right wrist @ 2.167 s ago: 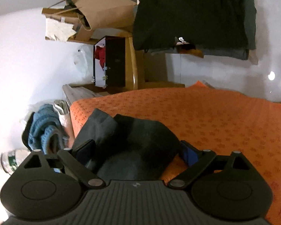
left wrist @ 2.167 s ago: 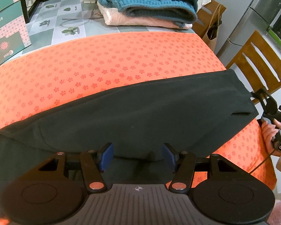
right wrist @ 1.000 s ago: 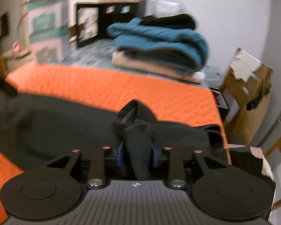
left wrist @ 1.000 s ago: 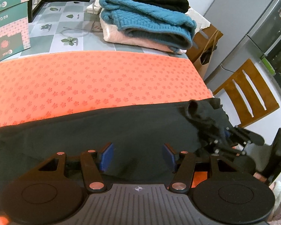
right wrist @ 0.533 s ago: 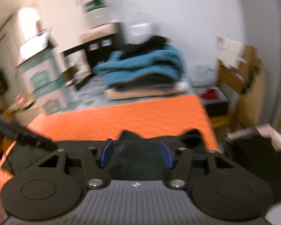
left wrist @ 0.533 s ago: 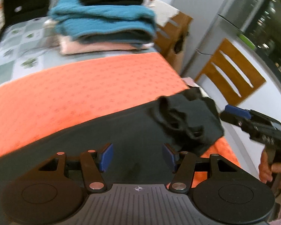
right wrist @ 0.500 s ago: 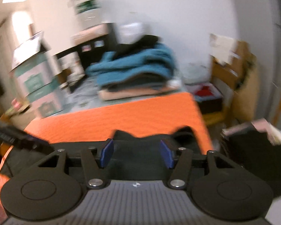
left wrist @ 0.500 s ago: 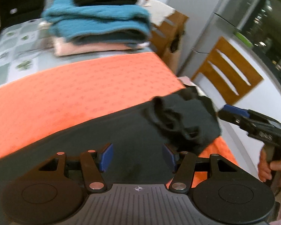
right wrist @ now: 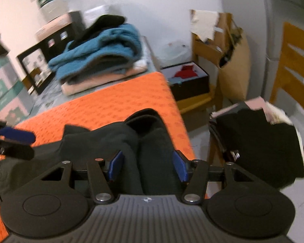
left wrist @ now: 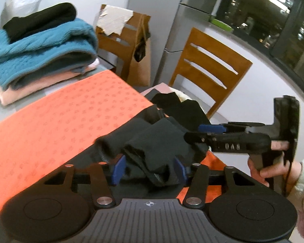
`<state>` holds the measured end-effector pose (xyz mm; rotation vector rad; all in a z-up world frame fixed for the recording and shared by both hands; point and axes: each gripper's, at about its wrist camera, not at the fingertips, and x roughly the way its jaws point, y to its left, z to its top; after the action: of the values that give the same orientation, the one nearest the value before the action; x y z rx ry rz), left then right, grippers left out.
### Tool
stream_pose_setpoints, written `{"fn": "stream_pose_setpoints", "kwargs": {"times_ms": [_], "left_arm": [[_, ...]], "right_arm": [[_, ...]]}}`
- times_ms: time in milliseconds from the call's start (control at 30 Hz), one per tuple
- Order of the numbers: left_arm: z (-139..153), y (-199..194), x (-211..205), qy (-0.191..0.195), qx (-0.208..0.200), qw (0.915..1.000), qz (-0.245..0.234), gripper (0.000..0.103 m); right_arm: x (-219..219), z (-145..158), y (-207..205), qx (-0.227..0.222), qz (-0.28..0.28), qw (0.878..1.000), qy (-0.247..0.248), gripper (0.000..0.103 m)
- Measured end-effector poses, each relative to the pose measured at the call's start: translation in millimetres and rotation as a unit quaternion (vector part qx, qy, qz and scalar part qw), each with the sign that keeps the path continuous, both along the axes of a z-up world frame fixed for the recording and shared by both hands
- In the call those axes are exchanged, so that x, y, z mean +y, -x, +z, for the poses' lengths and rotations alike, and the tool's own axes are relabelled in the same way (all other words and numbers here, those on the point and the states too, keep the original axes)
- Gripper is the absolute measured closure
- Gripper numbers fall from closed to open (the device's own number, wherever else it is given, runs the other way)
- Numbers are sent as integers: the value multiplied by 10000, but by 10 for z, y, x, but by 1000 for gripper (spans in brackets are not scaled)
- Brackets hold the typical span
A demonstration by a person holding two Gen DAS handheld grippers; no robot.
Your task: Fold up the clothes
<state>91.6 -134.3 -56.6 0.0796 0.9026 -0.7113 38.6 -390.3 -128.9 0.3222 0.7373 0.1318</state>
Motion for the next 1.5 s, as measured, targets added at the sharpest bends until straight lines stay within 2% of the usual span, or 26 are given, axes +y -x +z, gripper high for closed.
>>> {"fn": "stream_pose_setpoints", "kwargs": {"times_ms": [67, 167, 233, 267, 333, 467, 533, 567, 600, 667, 733, 800, 900, 1000, 1067, 1133, 1267, 1333, 1400, 1500], "left_arm": [[-23, -7, -20, 24, 62, 10000, -10, 62], [-40, -16, -21, 70, 149, 9999, 33, 62], [-29, -28, 4, 96, 170, 9998, 92, 62], [-22, -38, 20, 125, 192, 9996, 144, 62], [-4, -62, 59, 210, 256, 9991, 279, 62], [44, -100, 138, 449, 446, 9967, 500, 62], [54, -121, 155, 565, 587, 9951, 561, 61], [56, -132, 156, 619, 664, 9942, 582, 60], [60, -144, 158, 677, 739, 9931, 607, 59], [68, -184, 167, 813, 920, 9900, 696, 47], [67, -253, 183, 1086, 1222, 9831, 824, 44], [51, -335, 184, 1367, 1562, 9736, 954, 41], [-11, -498, 131, 1727, 2138, 9543, 1171, 34], [-65, -638, 50, 1914, 2489, 9402, 1320, 29], [-83, -699, -7, 1906, 2545, 9385, 1347, 23], [-100, -741, -51, 1822, 2536, 9402, 1360, 19], [-142, -756, -36, 1709, 2588, 9388, 1500, 20], [-143, -741, 6, 1629, 2550, 9395, 1608, 22], [-131, -713, 55, 1538, 2466, 9415, 1707, 36], [-74, -620, 200, 1495, 2241, 9474, 1728, 65]], "right_arm": [[-175, -89, -21, 47, -238, 9987, -438, 34], [-434, -236, -42, 110, -516, 9894, -1354, 36], [-499, -298, -56, 177, -562, 9857, -1576, 40], [-512, -328, -65, 243, -592, 9850, -1600, 46], [-475, -375, -87, 412, -519, 9869, -1470, 54], [-290, -382, -92, 466, -231, 9951, -838, 56], [-199, -352, -116, 497, -142, 9973, -526, 75], [-164, -346, -138, 561, -114, 9975, -427, 91], [-139, -321, -140, 542, -85, 9978, -385, 91], [-88, -230, -118, 408, -32, 9986, -343, 92], [-13, -90, -76, 246, 14, 9994, -244, 92], [83, 72, -24, 76, 87, 9998, -135, 92], [260, 280, 47, -114, 206, 9997, -8, 92], [430, 433, 100, -247, 333, 9991, 79, 92], [533, 515, 132, -328, 429, 9984, 168, 92], [626, 581, 155, -412, 550, 9973, 255, 92], [805, 717, 207, -587, 859, 9936, 436, 92], [897, 792, 239, -668, 1039, 9907, 562, 92], [993, 869, 274, -754, 1238, 9873, 645, 92], [1148, 984, 322, -868, 1552, 9814, 723, 92]]}}
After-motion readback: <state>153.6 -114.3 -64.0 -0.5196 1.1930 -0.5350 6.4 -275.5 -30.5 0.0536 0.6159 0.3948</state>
